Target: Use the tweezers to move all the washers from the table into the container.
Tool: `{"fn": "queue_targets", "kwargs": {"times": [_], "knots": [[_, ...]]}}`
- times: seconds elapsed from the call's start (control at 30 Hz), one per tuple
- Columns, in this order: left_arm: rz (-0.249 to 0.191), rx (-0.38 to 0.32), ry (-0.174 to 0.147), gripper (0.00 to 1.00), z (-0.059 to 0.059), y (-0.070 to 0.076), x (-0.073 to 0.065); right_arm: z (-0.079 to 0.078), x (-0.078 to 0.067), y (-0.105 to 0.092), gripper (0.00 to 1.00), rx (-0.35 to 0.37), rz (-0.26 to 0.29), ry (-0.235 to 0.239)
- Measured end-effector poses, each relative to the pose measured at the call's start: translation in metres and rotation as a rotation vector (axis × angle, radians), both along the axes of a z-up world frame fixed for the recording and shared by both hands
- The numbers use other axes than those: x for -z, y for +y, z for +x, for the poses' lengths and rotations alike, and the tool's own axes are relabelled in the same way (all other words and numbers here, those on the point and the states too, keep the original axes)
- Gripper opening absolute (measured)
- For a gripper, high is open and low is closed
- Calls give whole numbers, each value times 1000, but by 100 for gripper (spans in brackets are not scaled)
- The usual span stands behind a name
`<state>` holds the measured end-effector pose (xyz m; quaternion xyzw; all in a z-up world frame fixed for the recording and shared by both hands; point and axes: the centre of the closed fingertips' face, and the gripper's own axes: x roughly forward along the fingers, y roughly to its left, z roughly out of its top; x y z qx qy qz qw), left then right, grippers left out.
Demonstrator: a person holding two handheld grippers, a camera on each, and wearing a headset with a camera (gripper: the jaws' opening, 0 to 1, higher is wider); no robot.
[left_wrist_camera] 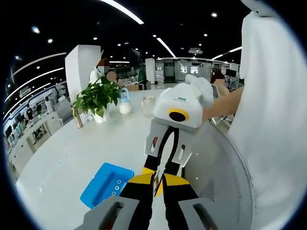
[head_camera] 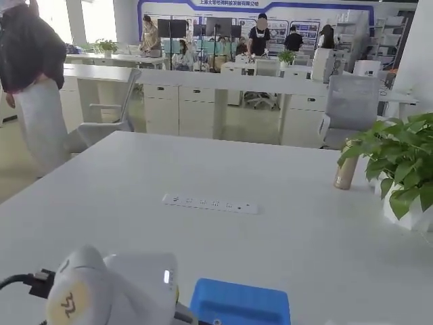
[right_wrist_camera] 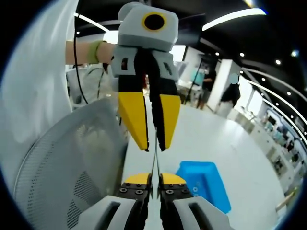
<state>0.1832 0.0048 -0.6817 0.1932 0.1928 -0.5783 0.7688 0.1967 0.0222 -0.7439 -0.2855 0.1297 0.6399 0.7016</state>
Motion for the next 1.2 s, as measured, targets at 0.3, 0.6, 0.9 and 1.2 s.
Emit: {"fn": "queue_targets", "kwargs": {"times": [0.3,0.6,0.9,1.2], "knots": [[5,7,7,0,0,1,4,-1,2,-1,3,-5,-16,1],[16,-12,62,0,-2,1,22,-4,21,-4,4,-3,-45,37],[76,-34,101,0,-5,1,55,-9,60,-12,4,-41,-145,90],[96,-35,121,0,-6,5,69,-13,72,-10,3,-77,-203,94]]}}
